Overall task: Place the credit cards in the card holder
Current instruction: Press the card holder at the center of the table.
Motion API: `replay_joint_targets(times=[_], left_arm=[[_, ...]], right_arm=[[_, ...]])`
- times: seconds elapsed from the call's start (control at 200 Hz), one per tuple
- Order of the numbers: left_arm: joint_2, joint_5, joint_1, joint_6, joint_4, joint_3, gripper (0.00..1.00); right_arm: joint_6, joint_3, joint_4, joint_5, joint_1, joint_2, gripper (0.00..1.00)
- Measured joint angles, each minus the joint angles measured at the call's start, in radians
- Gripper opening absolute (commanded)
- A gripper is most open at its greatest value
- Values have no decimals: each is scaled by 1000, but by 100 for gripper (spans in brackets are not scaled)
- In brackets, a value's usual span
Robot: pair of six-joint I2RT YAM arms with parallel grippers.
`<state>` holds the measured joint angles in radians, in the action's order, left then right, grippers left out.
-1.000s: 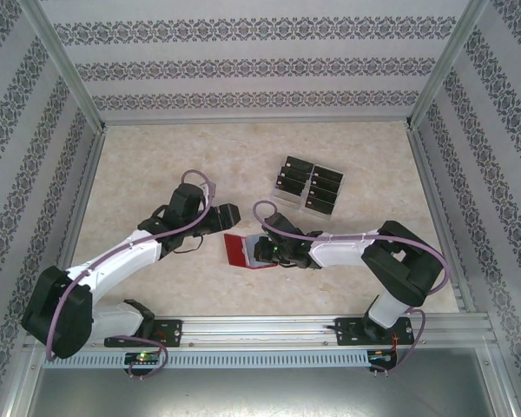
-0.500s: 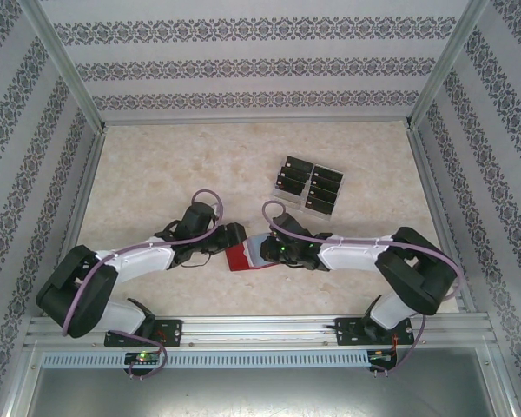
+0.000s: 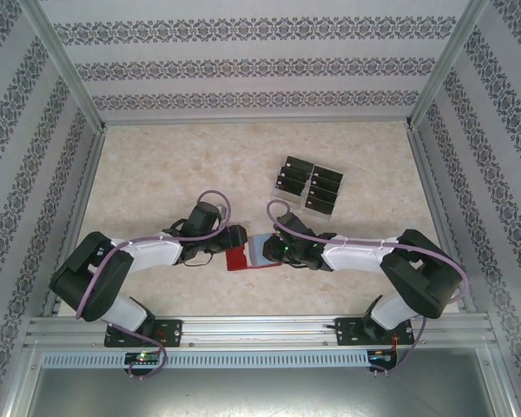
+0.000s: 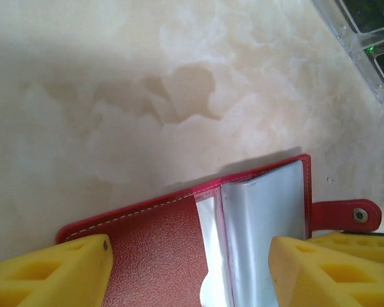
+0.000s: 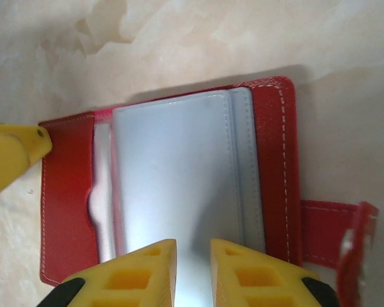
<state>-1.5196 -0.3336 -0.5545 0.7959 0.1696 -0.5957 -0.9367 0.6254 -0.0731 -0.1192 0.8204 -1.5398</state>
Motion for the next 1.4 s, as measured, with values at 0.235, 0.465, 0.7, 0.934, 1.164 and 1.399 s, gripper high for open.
replay_joint_targets(times=[0.235, 0.465, 0.7, 0.934, 1.164, 1.399], left_arm=[[-40, 5, 19, -53, -1, -41, 67], [-40, 5, 20, -56, 2, -39, 67], [-31, 6, 20, -50, 19, -24, 68], [24, 21, 47, -28, -2, -15, 69], [40, 24, 53, -28, -11, -15, 69], [31, 20, 53, -28, -11, -10, 69]], right_arm=[[0, 38, -23, -27, 3, -49, 25], [-1, 98, -29, -48, 27, -105, 29], [-1, 139, -29, -63, 43, -135, 34], [-4, 147, -29, -74, 48, -138, 45], [1, 147, 10, -69, 48, -55, 55], [15, 145, 58, -36, 24, 72, 56]])
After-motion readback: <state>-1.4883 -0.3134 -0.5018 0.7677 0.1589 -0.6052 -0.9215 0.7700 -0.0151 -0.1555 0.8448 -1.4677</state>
